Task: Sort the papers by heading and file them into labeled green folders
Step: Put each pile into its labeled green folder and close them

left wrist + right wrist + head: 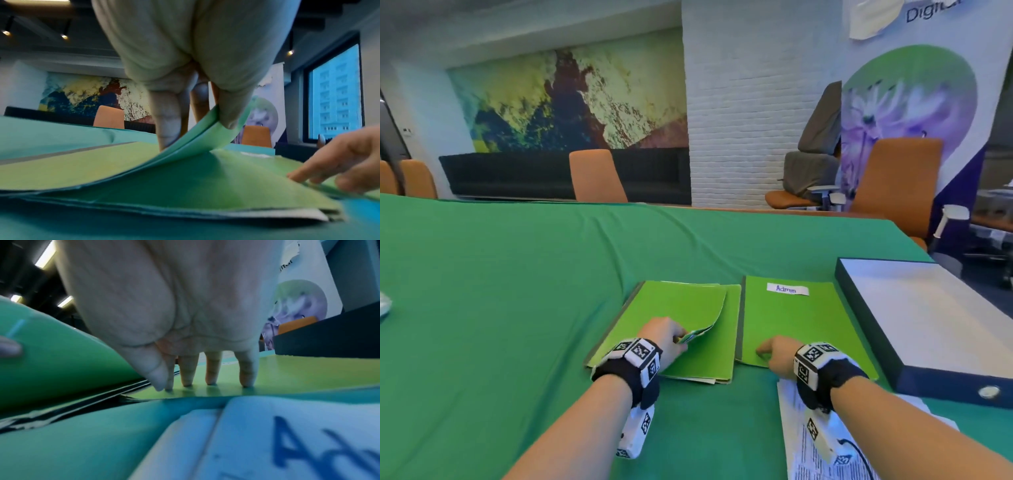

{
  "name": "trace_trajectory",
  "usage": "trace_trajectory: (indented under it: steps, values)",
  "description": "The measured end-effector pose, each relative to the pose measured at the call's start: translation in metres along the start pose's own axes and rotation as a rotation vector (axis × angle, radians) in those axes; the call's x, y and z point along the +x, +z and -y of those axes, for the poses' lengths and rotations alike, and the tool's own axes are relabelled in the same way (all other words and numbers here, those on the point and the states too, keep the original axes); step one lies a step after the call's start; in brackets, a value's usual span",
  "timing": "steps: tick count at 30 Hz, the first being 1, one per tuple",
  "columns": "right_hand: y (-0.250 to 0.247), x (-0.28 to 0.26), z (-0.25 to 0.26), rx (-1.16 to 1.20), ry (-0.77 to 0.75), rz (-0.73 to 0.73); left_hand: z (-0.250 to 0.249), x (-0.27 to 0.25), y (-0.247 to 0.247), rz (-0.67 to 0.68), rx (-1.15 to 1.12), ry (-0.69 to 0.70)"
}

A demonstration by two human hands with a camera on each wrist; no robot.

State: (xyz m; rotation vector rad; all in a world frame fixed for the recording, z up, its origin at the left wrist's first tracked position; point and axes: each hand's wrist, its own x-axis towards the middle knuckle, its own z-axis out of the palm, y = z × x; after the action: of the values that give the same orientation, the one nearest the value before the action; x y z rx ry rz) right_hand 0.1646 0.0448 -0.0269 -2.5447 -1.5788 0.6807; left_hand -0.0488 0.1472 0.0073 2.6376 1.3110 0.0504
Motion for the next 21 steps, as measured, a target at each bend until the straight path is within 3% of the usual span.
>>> trace_trajectory:
  steps: [4, 7, 10, 15, 21]
  values:
    - [-0.004, -0.01, -0.013, 0.028, -0.023, 0.017, 0.003, 0.001, 0.022, 0.166, 0.155, -0.016]
    - [-0.006, -0.022, -0.028, 0.13, -0.024, -0.049, -0.001, -0.002, 0.027, 0.235, 0.176, -0.037]
    - [-0.009, -0.043, -0.05, 0.133, 0.003, -0.131, -0.016, -0.013, 0.025, 0.244, 0.127, -0.044]
    - [-0.009, -0.088, -0.096, 0.053, 0.111, -0.144, -0.062, -0.035, 0.034, 0.092, -0.043, -0.041]
    - [0.007, -0.134, -0.138, -0.078, 0.191, -0.043, -0.131, -0.074, 0.058, 0.296, -0.272, 0.009]
